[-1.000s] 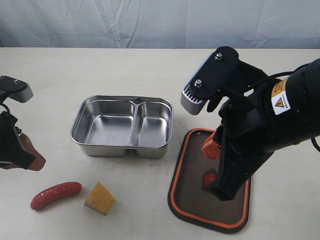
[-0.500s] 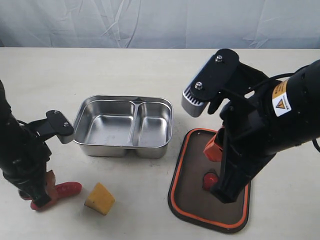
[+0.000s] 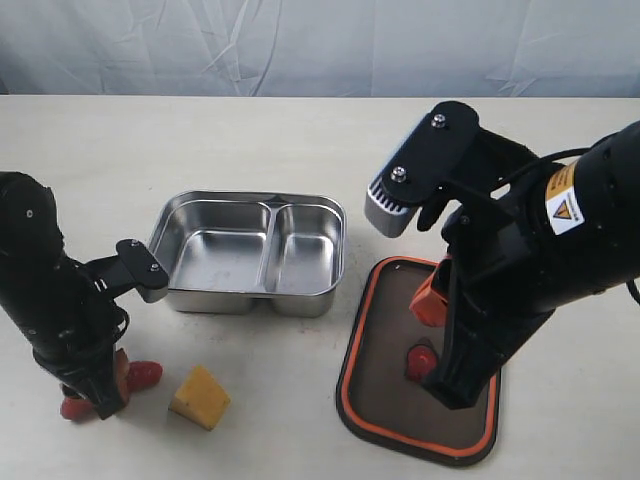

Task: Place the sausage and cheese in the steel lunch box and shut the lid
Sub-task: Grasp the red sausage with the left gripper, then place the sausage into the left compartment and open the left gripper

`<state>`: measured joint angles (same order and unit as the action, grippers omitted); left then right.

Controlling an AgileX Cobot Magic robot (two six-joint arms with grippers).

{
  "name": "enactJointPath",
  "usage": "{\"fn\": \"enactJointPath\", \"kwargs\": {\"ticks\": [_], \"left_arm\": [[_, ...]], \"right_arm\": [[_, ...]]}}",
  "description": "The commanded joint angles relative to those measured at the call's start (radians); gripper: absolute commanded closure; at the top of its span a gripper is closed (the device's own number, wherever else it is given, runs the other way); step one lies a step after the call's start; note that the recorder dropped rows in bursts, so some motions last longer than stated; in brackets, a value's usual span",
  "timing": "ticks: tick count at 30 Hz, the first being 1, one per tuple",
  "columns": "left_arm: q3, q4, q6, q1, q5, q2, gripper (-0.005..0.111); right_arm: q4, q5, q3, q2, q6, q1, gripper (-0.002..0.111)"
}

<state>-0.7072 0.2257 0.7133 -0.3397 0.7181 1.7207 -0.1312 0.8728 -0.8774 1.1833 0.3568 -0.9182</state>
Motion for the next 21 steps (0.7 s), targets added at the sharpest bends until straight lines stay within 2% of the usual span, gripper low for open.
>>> {"fn": "enactJointPath", "kwargs": {"ticks": [1,2,3,7,11,16,21], "left_arm": [[0.005,-0.002,0.001,-0.002,0.019,0.022,0.090],[0.005,-0.002,0.001,-0.002,0.042,0.022,0.101],[0.004,-0.005,0.004,-0.002,0.068,0.022,0.106],[-0.046,-0.005,0.003,-0.002,0.220,-0.004,0.107],[-0.115,0.012,0.001,-0.002,0.277,-0.078,0.107],[-0.212,0.079,0.001,-0.002,0.150,-0.199,0.107],[-0.305,0.169,0.001,-0.002,-0.003,-0.193,0.107]], "right_arm": [[0.018,-0.003,0.004,-0.006,-0.001,-0.001,0.108],[0.018,-0.003,0.004,-0.006,-0.001,-0.001,0.108],[0.018,-0.003,0.004,-0.006,-0.001,-0.001,0.108],[0.021,0.000,0.004,-0.006,-0.001,-0.001,0.108],[0.029,0.002,0.004,-0.006,-0.001,-0.001,0.108],[0.031,0.002,0.004,-0.006,-0.003,-0.001,0.108],[0.035,-0.002,0.004,-0.006,-0.016,-0.001,0.108]]}}
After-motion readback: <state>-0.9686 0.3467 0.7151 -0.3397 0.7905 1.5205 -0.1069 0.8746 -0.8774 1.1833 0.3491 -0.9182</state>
